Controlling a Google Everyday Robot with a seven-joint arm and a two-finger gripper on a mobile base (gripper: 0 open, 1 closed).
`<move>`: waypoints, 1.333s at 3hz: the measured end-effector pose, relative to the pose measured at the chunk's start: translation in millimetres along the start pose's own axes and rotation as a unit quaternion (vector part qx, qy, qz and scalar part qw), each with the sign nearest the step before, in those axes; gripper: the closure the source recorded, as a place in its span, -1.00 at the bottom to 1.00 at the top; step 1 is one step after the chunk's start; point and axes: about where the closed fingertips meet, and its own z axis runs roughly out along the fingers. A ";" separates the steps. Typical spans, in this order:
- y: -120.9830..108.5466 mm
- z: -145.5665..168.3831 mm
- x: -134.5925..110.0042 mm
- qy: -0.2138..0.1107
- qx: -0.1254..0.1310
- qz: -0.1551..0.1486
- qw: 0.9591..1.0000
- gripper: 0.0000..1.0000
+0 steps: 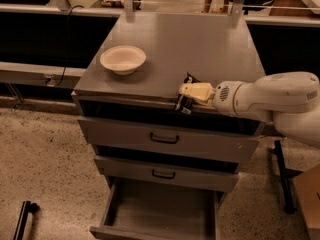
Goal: Pick rxbar chocolate from bottom drawer and place on counter
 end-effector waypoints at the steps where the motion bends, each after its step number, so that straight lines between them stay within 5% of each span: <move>1: -4.3 -1.2 0.9 0.002 0.003 -0.003 1.000 1.00; 3: -56.2 -15.9 11.4 0.005 0.063 -0.024 0.998 1.00; 4: -68.1 -23.4 16.4 0.007 0.073 -0.032 0.997 1.00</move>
Offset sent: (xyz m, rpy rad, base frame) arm -0.0182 0.0367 0.0474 0.0329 -0.0946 0.1104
